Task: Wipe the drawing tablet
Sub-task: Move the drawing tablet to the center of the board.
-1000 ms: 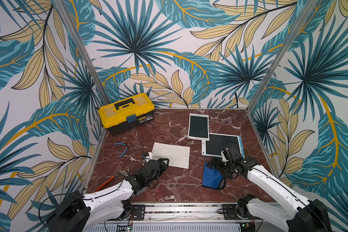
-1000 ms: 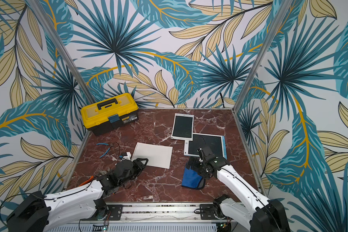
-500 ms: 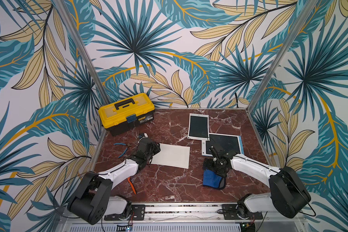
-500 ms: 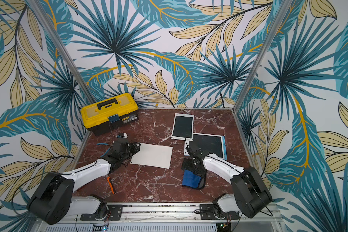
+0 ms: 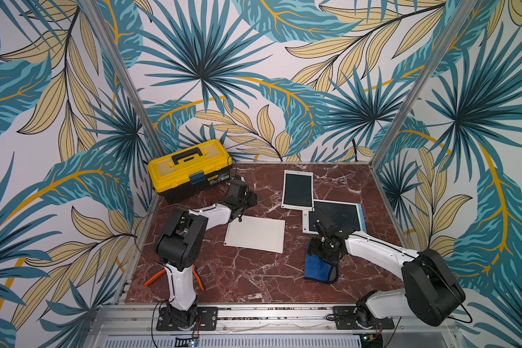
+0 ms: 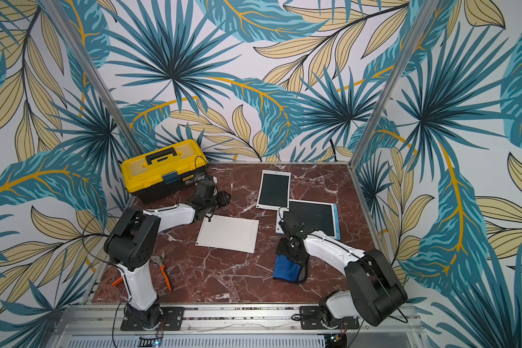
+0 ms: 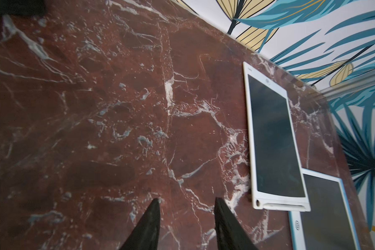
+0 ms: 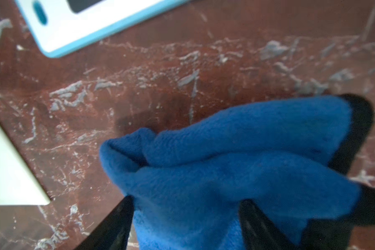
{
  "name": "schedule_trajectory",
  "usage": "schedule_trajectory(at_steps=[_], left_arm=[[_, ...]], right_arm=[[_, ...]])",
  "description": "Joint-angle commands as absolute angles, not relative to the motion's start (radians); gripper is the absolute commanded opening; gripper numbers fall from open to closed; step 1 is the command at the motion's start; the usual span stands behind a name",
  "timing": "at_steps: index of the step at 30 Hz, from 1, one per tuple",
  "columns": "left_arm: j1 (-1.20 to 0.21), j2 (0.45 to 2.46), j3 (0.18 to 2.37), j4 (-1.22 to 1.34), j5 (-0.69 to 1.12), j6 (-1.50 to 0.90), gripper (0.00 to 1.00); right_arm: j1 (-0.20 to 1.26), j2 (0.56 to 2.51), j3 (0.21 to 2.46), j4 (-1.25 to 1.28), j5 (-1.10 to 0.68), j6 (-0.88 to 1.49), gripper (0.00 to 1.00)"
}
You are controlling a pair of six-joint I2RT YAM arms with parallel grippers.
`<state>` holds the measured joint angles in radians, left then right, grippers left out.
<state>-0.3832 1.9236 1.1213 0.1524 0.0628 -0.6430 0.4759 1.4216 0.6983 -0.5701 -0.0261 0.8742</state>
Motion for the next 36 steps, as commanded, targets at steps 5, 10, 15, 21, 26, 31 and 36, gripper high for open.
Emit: schedule_trajectory(at_steps=[5,10,15,21,26,31,36], left_arm=[[-0.376,1.946,1.059,0.136,-0.014,-0.520,0.42],[-0.376,1.956,1.007,0.134,-0.011,-0.518,0.42],[-0.378,1.954,0.981,0.136,-0.005,-0.520,0.42],[-0.386,1.913,0.912,0.136,0.047,-0.544,0.39],[-0.413,1.809,0.811,0.135,0.091,-0.578,0.37],[-0.468,1.724,0.732,0.136,0.125,-0.614,0.37],[-0.515,1.664,0.670,0.136,0.165,-0.668,0.37]], right_arm=[[0.481,1.561,0.560,-0.298,-0.137,0.877,0.66],[0.480,1.614,0.576,-0.302,-0.150,0.856,0.72],[0.485,1.641,0.565,-0.297,-0.154,0.852,0.70],[0.485,1.627,0.555,-0.296,-0.159,0.849,0.66],[0.485,1.605,0.555,-0.296,-0.170,0.835,0.51],[0.486,1.598,0.572,-0.323,-0.176,0.798,0.36],[0.485,1.550,0.587,-0.358,-0.183,0.766,0.19]])
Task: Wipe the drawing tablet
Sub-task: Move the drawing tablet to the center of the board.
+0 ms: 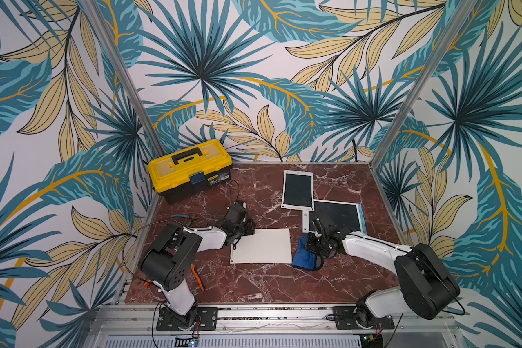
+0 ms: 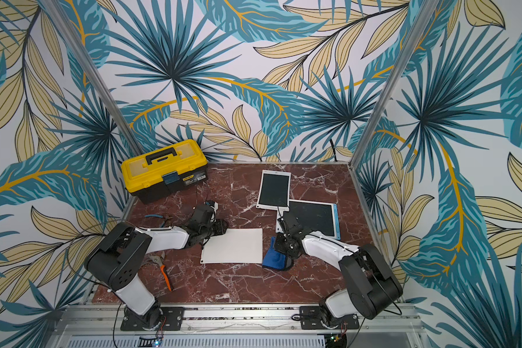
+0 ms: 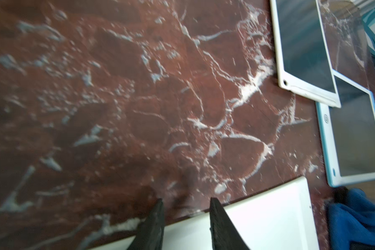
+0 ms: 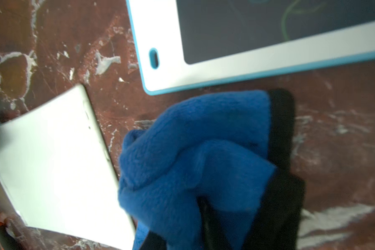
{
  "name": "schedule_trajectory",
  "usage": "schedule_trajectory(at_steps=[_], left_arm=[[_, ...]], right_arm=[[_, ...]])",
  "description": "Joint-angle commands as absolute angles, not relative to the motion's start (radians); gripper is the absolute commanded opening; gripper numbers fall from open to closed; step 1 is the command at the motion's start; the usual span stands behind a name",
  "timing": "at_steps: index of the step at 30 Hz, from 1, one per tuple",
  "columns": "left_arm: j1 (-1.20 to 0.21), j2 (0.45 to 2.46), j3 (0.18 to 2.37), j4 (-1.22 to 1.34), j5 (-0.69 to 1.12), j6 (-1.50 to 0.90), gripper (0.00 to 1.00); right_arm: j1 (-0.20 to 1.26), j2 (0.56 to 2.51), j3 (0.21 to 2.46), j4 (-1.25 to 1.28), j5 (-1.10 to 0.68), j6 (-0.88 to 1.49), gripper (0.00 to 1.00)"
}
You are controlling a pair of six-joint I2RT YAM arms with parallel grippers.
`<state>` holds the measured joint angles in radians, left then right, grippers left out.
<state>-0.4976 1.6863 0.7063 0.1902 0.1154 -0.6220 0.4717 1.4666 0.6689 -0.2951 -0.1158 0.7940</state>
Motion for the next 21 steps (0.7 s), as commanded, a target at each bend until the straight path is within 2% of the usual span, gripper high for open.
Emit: schedule_trajectory(at_steps=[1,6,10,13,15,16,18,21], left_arm=[[-0.521,1.654,0.660,0.136,0.173,-0.681,0.37],[-0.557,1.586,0.614,0.137,0.197,-0.726,0.35],[-0.558,1.486,0.588,0.137,0.236,-0.706,0.35],[-0.498,1.374,0.562,0.104,0.192,-0.709,0.34],[-0.436,1.324,0.574,-0.003,0.146,-0.750,0.25],[-0.421,1.302,0.580,-0.051,0.118,-0.750,0.24],[-0.420,1.260,0.583,-0.118,0.049,-0.729,0.24],[-0.420,1.218,0.565,-0.186,0.037,-0.733,0.26]], right_arm=[[0.486,1.535,0.589,-0.365,-0.193,0.758,0.16],[0.486,1.398,0.599,-0.445,-0.188,0.723,0.15],[0.486,1.253,0.640,-0.589,-0.100,0.662,0.15],[0.486,1.178,0.658,-0.657,-0.065,0.639,0.13],[0.486,1.155,0.660,-0.666,-0.071,0.641,0.13],[0.486,1.148,0.657,-0.663,-0.082,0.644,0.13],[0.487,1.146,0.650,-0.646,-0.105,0.650,0.13],[0.493,1.163,0.642,-0.593,-0.151,0.657,0.13]])
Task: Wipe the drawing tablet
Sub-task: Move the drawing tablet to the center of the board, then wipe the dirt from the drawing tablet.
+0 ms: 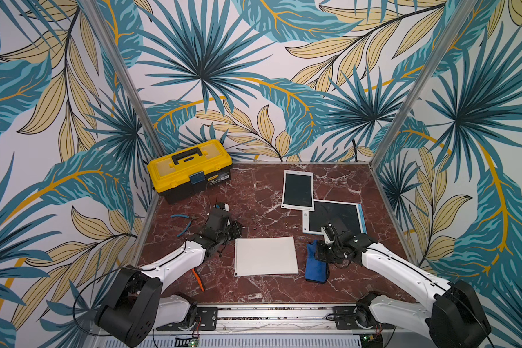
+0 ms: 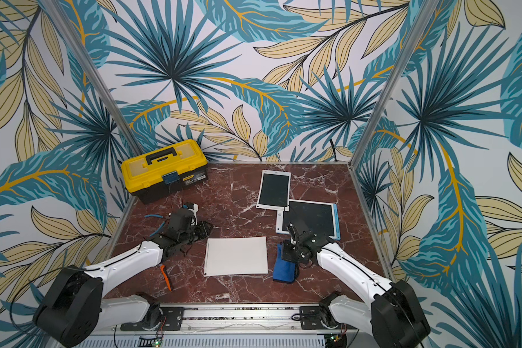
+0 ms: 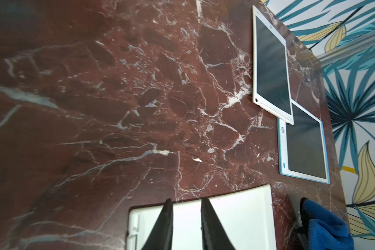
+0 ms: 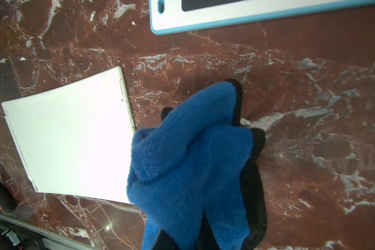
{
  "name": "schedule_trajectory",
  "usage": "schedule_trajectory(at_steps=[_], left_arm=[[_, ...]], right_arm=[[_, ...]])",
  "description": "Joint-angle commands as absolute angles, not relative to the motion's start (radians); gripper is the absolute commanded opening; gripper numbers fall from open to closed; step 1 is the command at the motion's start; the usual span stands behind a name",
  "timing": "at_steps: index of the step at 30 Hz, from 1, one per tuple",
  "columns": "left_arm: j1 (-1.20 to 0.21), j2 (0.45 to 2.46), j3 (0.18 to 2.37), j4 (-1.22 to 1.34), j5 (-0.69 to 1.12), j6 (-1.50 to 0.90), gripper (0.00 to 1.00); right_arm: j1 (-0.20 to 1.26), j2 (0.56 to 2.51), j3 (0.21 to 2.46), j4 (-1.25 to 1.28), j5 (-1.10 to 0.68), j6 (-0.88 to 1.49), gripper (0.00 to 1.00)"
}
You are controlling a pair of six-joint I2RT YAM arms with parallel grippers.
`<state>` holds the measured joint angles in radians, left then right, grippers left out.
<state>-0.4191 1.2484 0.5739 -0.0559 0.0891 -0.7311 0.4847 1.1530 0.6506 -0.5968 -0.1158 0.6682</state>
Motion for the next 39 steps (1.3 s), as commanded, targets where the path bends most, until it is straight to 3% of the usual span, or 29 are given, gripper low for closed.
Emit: schedule_trajectory(at_steps=[1,9,13,19,29,35,39], left_arm=[[-0.420,1.206,0.554,-0.208,0.041,-0.748,0.26],[-0.420,1.050,0.407,-0.268,0.072,-0.888,0.25],[-0.420,1.023,0.366,-0.268,0.084,-0.920,0.09],[-0.420,1.098,0.377,-0.268,0.118,-0.897,0.00],[-0.420,1.295,0.438,-0.268,0.194,-0.855,0.00],[-0.420,1.197,0.422,-0.268,0.186,-0.844,0.33],[-0.420,1.192,0.429,-0.268,0.202,-0.827,0.32]], right_arm=[[0.494,1.175,0.647,-0.582,-0.159,0.657,0.13],[0.576,1.333,0.785,-0.526,-0.174,0.650,0.13],[0.624,1.466,0.873,-0.489,-0.179,0.648,0.14],[0.628,1.614,0.961,-0.448,-0.173,0.644,0.15],[0.630,1.715,1.060,-0.476,-0.174,0.632,0.16],[0.631,1.729,1.037,-0.452,-0.187,0.641,0.16],[0.632,1.727,1.030,-0.444,-0.191,0.645,0.16]])
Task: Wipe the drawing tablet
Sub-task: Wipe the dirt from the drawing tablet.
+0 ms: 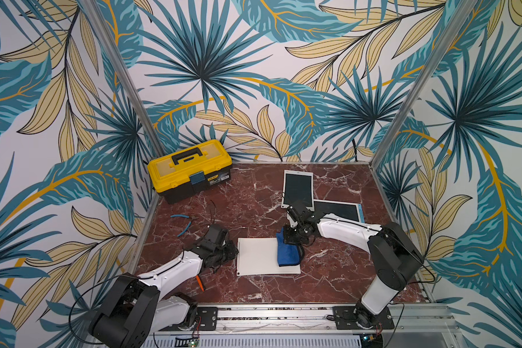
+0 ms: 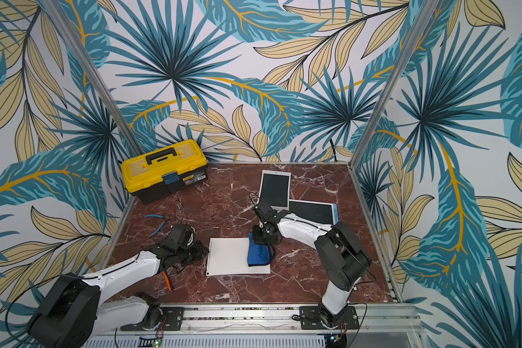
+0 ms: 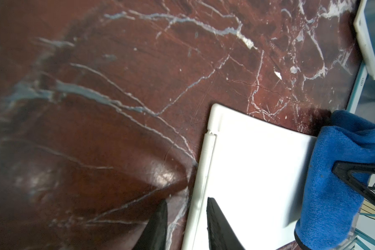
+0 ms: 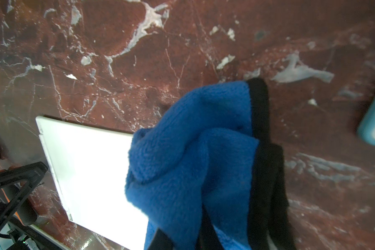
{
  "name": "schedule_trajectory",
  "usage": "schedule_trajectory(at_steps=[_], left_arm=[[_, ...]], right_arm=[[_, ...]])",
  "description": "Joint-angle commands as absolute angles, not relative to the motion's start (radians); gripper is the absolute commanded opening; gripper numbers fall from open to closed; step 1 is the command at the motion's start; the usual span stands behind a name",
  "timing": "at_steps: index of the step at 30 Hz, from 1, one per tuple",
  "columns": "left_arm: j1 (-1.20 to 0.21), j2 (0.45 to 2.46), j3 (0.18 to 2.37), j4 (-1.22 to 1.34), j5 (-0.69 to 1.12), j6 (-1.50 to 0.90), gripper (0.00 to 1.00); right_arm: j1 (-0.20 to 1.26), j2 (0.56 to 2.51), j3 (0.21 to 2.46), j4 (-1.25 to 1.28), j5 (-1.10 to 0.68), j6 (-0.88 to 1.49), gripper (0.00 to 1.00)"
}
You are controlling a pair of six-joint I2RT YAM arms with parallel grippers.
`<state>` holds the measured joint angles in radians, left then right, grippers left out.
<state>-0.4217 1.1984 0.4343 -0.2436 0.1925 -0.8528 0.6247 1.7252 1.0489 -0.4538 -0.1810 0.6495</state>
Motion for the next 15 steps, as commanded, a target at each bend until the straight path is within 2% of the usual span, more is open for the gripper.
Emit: schedule_trajectory(at_steps=[1,8,15], left_arm=[[-0.420,1.198,0.434,-0.268,0.210,-0.821,0.30],[-0.443,1.311,0.483,-0.268,0.229,-0.805,0.21],[-0.465,1.338,0.515,-0.296,0.189,-0.767,0.18]], right_arm=[[0.631,1.727,1.031,-0.443,-0.193,0.644,0.16],[0.640,1.742,1.055,-0.464,-0.181,0.640,0.16],[0.660,1.777,1.066,-0.462,-0.178,0.643,0.18]])
